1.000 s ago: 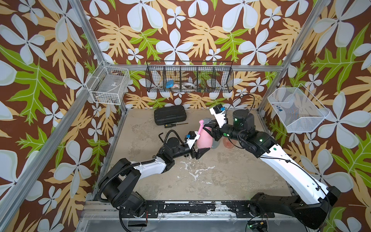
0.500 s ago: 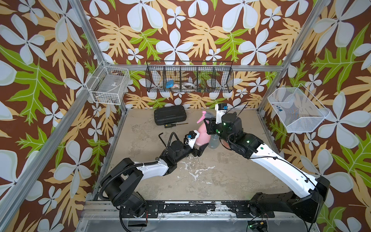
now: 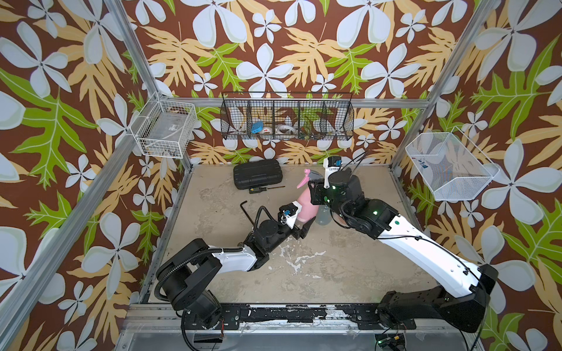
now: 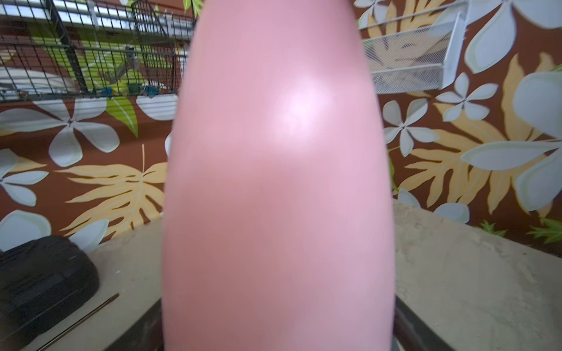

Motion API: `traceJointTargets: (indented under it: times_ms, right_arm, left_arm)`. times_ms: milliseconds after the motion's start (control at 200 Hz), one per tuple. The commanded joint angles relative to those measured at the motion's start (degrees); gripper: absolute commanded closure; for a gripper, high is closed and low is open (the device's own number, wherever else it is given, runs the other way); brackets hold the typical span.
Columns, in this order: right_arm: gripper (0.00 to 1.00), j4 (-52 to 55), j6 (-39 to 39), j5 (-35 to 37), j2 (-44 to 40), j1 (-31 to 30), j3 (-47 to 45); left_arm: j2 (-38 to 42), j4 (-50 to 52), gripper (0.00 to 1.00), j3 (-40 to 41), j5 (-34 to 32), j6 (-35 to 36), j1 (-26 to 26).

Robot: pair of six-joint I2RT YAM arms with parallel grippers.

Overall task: Attach spray nozzles to spray bottles
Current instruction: Screw the spray nozzle on the spray bottle.

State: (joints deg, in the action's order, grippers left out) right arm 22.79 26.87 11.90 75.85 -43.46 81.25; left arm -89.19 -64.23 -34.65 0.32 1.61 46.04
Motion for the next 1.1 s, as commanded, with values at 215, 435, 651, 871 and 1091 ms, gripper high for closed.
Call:
traceJointTargets:
  times_ms: [215,435,651,871,1091]
  right_arm:
    - [0.73,-5.8,-15.6,-37.9,-11.5,13.6,-8.7]
    - [0.63,-5.3,-17.9,-42.4,-9.2,13.6,-7.2]
    - [0.46,-5.0,-19.3,-43.5,-7.2,13.6,-5.2]
    - [0.40,-3.3,-20.2,-46.7,-5.3,13.6,-2.3]
    - [0.58,-2.1,-19.8,-51.0,-3.9,13.6,-1.0]
  left_arm:
    - [1.1,-9.5,0.38,1.8,17.3,-9.9,-3.2]
    - [0.8,-9.7,0.39,0.8,21.0,-12.3,-3.2]
    - [0.7,-9.6,0.39,0.6,24.5,-13.2,-3.1]
    - [0.5,-11.5,0.39,1.2,30.2,-13.6,-3.2]
    - [0.9,-10.2,0.39,0.9,31.4,-12.5,-3.4]
